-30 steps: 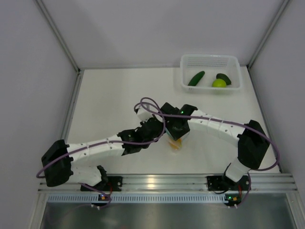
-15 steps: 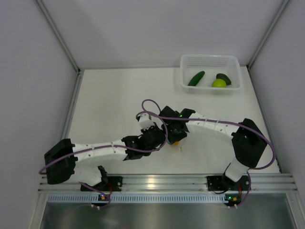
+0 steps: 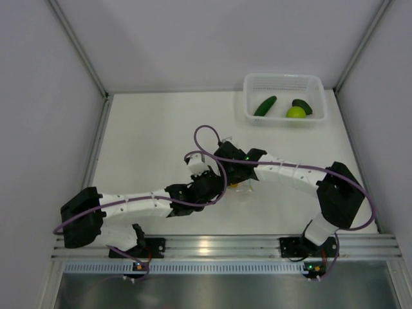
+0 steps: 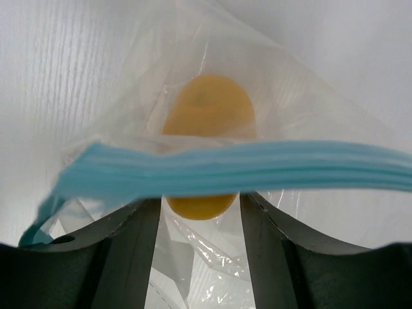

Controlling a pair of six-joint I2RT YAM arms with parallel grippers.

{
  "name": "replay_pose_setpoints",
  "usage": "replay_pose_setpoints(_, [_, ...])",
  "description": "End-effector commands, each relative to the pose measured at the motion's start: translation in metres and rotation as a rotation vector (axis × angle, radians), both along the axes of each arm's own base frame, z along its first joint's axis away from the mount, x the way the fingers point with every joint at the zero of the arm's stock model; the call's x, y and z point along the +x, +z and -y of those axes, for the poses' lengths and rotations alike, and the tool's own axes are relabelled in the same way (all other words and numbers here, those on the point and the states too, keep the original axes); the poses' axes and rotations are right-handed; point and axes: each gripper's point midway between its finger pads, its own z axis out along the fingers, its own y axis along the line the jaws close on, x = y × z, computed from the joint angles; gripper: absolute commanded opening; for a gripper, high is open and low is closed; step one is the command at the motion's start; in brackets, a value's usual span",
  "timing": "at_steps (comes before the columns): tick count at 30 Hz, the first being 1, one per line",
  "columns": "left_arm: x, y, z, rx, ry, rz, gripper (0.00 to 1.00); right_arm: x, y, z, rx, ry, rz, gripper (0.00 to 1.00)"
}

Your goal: Open the zip-top bag and remove the fake food

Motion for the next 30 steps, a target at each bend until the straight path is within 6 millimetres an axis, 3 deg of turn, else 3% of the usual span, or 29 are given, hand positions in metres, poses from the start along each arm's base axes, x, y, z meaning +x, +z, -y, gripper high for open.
replay_pose_setpoints(1, [-0.001,0.014,0.006,-0.072,-0.004,0.019,0.00,0.031,0.027,-0.015,0.099,-0.064,0.135,0.54])
replay_pose_setpoints(12, [-0.003,0.012,0.004,-0.066,-0.014,0.017,0.00,0.052,0.017,-0.025,0.104,-0.075,0.158,0.55])
replay_pose_setpoints(24, [-0.003,0.011,0.001,-0.059,-0.005,0.022,0.00,0.032,-0.028,-0.010,0.021,-0.076,0.037,0.58])
replay_pose_setpoints(30, [-0.001,0.009,-0.001,-0.044,-0.001,0.026,0.00,0.023,-0.030,-0.005,0.015,-0.062,0.020,0.64])
